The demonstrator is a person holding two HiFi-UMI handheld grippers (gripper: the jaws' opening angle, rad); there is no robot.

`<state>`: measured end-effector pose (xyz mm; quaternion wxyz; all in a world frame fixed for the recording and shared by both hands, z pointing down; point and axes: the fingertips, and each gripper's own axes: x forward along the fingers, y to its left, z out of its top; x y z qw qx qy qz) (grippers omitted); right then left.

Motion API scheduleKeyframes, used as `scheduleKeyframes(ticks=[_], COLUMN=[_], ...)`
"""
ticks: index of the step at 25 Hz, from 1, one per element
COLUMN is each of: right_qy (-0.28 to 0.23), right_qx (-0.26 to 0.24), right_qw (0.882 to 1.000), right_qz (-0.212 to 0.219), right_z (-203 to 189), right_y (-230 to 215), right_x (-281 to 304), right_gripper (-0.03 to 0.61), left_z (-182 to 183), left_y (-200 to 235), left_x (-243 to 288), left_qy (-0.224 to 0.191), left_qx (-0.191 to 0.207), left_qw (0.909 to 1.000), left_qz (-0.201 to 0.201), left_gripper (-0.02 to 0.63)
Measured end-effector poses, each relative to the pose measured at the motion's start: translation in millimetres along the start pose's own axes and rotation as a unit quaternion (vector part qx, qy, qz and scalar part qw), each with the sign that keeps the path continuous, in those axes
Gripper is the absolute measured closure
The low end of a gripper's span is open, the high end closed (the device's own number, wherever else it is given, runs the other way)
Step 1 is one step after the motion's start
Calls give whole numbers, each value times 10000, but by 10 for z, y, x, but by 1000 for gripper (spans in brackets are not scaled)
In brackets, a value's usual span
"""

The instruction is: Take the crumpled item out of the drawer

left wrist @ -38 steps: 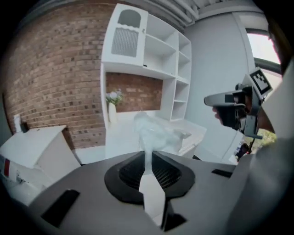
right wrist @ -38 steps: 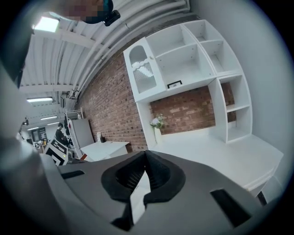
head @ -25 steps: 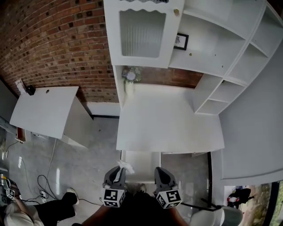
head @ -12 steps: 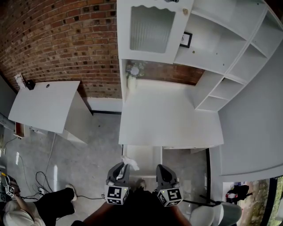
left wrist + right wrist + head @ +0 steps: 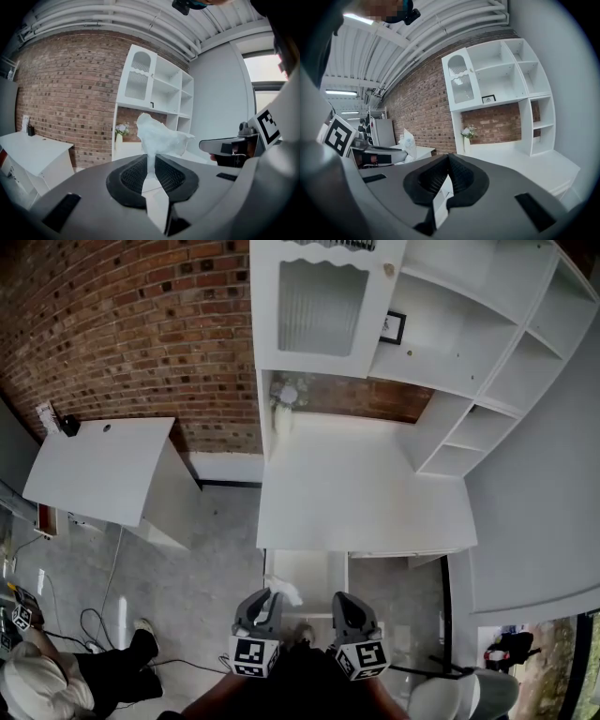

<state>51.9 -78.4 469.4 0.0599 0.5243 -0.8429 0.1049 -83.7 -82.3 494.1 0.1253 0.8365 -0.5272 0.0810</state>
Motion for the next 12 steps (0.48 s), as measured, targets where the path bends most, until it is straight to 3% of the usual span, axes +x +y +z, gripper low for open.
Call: scheduleKeyframes(ticks=[12], right_qy=[-57], right_qx=[-71], right_qw=[9999], right_qz=[93], right_z=[-21], right_y=[17], right_x=[-58], right_gripper=[566], left_z=[-17], left_y=[-54], left_x=[-70], left_qy=[25], left_qx=[-2], left_qw=[10000], left_qz=[28], left_gripper=[545])
